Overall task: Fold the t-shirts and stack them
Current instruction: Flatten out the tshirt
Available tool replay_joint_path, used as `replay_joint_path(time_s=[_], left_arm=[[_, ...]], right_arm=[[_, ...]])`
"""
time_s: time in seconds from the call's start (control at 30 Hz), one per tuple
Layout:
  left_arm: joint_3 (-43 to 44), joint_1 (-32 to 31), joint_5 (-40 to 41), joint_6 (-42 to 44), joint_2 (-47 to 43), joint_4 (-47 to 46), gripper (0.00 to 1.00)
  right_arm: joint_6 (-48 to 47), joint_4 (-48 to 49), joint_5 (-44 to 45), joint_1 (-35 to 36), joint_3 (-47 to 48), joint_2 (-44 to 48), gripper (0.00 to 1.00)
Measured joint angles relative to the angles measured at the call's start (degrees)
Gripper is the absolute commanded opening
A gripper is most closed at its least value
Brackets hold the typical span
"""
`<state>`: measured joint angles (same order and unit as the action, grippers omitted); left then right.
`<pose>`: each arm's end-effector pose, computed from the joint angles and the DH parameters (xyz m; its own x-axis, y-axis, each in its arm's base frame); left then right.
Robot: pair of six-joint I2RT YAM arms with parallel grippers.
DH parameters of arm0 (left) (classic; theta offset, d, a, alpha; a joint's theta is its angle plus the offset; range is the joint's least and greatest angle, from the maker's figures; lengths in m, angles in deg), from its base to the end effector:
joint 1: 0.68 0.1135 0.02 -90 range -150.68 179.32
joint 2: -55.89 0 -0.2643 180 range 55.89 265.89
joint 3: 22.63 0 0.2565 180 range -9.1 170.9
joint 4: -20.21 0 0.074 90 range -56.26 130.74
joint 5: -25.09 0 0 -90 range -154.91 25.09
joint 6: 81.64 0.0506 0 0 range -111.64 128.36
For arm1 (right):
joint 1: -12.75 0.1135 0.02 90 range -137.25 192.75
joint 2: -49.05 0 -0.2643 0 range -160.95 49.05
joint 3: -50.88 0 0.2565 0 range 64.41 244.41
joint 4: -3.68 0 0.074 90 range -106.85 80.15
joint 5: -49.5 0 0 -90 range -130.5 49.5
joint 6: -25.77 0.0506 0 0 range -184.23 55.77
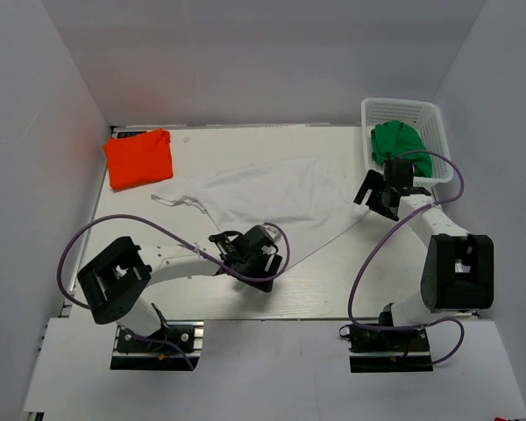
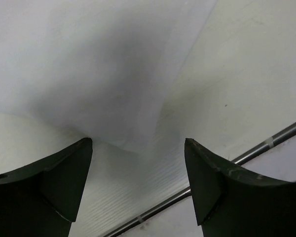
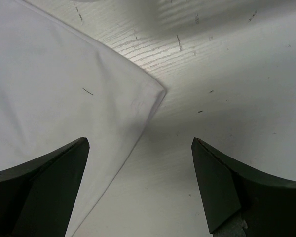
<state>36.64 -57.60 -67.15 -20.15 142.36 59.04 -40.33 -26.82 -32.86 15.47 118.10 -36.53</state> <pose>0.1525 -0.2378 0.1462 -0.8420 0.4188 -0.3399 0.5053 0.8330 -0.2253 0.3247 0.0087 0.2027 -0.6714 0.3701 -0.6421 0.3416 0.9234 0.1750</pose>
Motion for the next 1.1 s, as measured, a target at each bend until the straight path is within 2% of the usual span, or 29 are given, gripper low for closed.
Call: replay_joint_path(time_s=[0.1, 0.17, 0.2, 0.23, 0.27, 0.3, 0.33, 0.37, 0.8, 0.9, 0.97, 1.0, 1.1], left_arm=[[2.6, -1.4, 1.9, -0.8, 2.8, 0.3, 0.78], [4.2, -1.9, 3.7, -2.0, 4.5, 0.8, 0.69], [4.7, -2.0, 4.8, -2.6, 5.1, 0.9, 0.61], [5.1, -2.1, 6.0, -3.6, 5.6, 1.2, 0.52], [5.3, -2.2, 7.3, -4.5, 5.9, 1.2, 0.34], [5.4, -2.2, 8.3, -5.3, 6.3, 1.3, 0.22], [5.5, -2.2, 9.4, -6.3, 6.5, 1.4, 0.04], [5.6, -2.2, 10.5, -7.3, 6.8, 1.4, 0.00], [6.0, -2.7, 17.0, -13.5, 7.1, 2.5, 0.00], [5.2, -2.6, 18.0, -14.0, 6.5, 2.2, 0.00], [4.4, -2.4, 18.7, -14.3, 5.8, 2.1, 0.00], [4.0, -2.4, 19.2, -14.4, 5.4, 2.1, 0.00], [3.0, -2.1, 20.3, -14.5, 4.4, 2.3, 0.00]], right_arm=[[0.0, 0.5, -0.1, -0.3, -0.2, 0.0, 0.90], [0.0, 0.8, -0.1, -0.5, -0.5, 0.0, 0.90], [0.0, 1.0, -0.1, -0.5, -0.8, 0.0, 0.90], [0.0, 1.2, -0.1, -0.5, -1.1, 0.0, 0.90], [-0.1, 1.2, -0.1, -0.5, -1.4, 0.0, 0.90], [-0.1, 1.3, -0.2, -0.6, -1.6, -0.1, 0.90], [-0.2, 1.5, -0.3, -0.6, -1.7, -0.2, 0.90], [-0.3, 1.8, -0.4, -0.6, -1.7, -0.4, 0.90], [-0.7, 8.4, -3.7, -0.8, -1.0, -10.2, 0.90], [-0.5, 10.0, -3.5, -0.7, 0.2, -11.9, 0.84], [-0.5, 10.8, -3.3, -0.7, 0.5, -12.4, 0.74], [-0.4, 11.0, -3.3, -0.7, 0.5, -12.6, 0.58], [-0.4, 11.0, -3.4, -0.7, 0.5, -13.1, 0.25]])
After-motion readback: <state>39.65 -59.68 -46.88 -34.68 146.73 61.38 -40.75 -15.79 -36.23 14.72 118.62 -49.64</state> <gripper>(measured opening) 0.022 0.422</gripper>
